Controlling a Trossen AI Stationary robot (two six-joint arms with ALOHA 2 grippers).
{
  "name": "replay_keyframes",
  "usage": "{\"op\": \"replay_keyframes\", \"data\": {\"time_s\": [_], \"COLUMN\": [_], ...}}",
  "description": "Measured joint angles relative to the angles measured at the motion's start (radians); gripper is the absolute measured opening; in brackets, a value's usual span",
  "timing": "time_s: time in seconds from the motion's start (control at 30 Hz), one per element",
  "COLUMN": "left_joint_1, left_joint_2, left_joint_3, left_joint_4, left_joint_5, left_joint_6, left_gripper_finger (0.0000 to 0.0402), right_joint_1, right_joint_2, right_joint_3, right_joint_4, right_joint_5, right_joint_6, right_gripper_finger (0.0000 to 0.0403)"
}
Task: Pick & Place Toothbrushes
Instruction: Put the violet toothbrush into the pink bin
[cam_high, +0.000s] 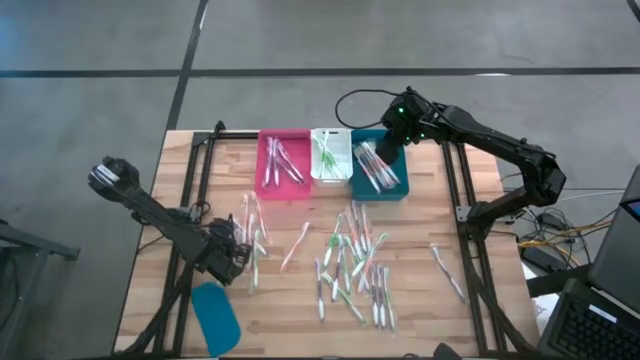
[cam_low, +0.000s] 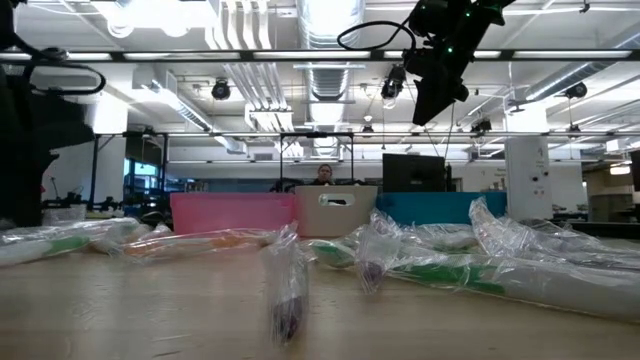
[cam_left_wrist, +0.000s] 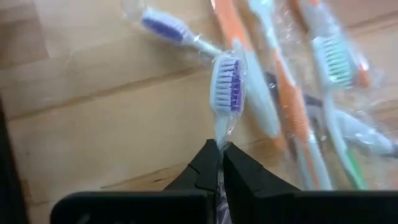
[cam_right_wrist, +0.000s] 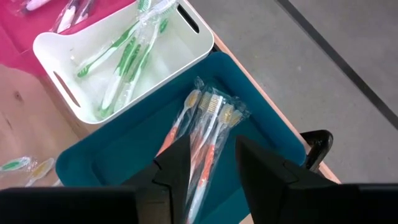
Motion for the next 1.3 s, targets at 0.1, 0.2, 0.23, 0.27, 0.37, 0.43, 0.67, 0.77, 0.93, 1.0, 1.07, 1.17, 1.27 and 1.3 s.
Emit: {"op": "replay_keyframes", "data": {"time_s": [0.1, 0.2, 0.23, 0.27, 0.37, 0.43, 0.67, 0.77, 0.93, 1.0, 1.07, 1.17, 1.27, 1.3], "left_joint_1": [0.0, 0.0, 0.0, 0.0, 0.001, 0.008, 0.144, 0.259, 0.475, 0.563, 0.649, 0.773, 0.882, 0.918], "left_joint_2": [-0.027, -0.062, -0.074, -0.087, -0.128, -0.158, -0.271, -0.3, -0.307, -0.301, -0.293, -0.273, -0.24, -0.227], "left_joint_3": [0.037, 0.083, 0.099, 0.116, 0.164, 0.19, 0.264, 0.303, 0.351, 0.354, 0.354, 0.354, 0.354, 0.354], "left_joint_4": [-0.048, -0.096, -0.112, -0.122, -0.138, -0.144, -0.142, -0.103, 0.129, 0.265, 0.395, 0.536, 0.591, 0.593], "left_joint_5": [-0.042, -0.119, -0.156, -0.194, -0.347, -0.453, -0.723, -0.727, -0.617, -0.534, -0.42, -0.261, -0.156, -0.128], "left_joint_6": [0.019, 0.045, 0.058, 0.074, 0.137, 0.2, 0.411, 0.575, 0.973, 1.136, 1.26, 1.365, 1.387, 1.386], "left_gripper_finger": [0.0014, 0.001, 0.001, 0.001, 0.0013, 0.0013, 0.0013, 0.0013, 0.0013, 0.0013, 0.0013, 0.0014, 0.0014, 0.0014], "right_joint_1": [0.0, 0.0, 0.0, 0.0, 0.0, 0.0, 0.0, 0.0, 0.0, 0.0, 0.0, 0.0, 0.0, 0.0], "right_joint_2": [0.0, 0.0, 0.0, 0.0, 0.0, 0.0, 0.0, 0.0, 0.0, 0.0, 0.0, 0.0, 0.0, 0.0], "right_joint_3": [0.0, 0.0, 0.0, 0.0, 0.0, 0.0, 0.0, 0.0, 0.0, 0.0, 0.0, 0.0, 0.0, 0.0], "right_joint_4": [0.0, 0.0, 0.0, 0.0, 0.0, 0.0, 0.0, 0.0, 0.0, 0.0, 0.0, 0.0, 0.0, 0.0], "right_joint_5": [0.0, 0.0, 0.0, 0.0, 0.0, 0.0, 0.0, 0.0, 0.0, 0.0, 0.0, 0.0, 0.0, 0.0], "right_joint_6": [0.0, 0.002, 0.003, 0.003, 0.004, 0.004, 0.005, 0.008, 0.005, 0.004, 0.004, 0.003, 0.0, 0.0], "right_gripper_finger": [0.0131, 0.0138, 0.014, 0.0141, 0.0145, 0.0146, 0.0126, 0.0114, 0.0095, 0.0088, 0.0081, 0.0075, 0.0069, 0.0068]}}
